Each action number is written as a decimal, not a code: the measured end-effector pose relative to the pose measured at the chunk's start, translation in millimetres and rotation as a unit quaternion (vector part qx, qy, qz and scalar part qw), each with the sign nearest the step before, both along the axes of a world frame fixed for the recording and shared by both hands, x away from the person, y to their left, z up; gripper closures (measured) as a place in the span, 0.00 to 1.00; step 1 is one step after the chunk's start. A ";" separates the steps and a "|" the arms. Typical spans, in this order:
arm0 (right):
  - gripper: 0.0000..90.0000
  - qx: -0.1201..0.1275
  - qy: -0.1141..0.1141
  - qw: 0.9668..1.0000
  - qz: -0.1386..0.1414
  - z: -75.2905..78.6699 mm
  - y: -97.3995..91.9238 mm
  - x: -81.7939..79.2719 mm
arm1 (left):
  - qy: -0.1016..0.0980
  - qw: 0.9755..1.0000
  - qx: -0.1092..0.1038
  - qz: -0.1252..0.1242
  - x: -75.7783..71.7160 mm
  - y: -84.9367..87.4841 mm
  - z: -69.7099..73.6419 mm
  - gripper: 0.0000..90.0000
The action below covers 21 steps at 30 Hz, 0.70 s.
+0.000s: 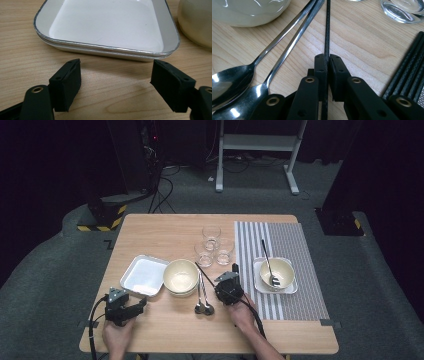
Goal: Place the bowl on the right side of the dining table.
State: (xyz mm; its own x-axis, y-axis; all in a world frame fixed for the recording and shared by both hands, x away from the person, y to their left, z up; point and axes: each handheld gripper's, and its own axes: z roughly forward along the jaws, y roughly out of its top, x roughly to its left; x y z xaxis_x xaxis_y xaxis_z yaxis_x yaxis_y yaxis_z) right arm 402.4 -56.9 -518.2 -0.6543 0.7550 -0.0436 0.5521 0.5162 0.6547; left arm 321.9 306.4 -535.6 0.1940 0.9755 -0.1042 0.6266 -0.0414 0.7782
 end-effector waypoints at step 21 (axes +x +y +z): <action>0.96 0.015 0.004 1.000 -0.001 -0.8 -2.5 0.0 | 0.000 1.000 0.001 0.000 0.0 -0.2 0.0 0.27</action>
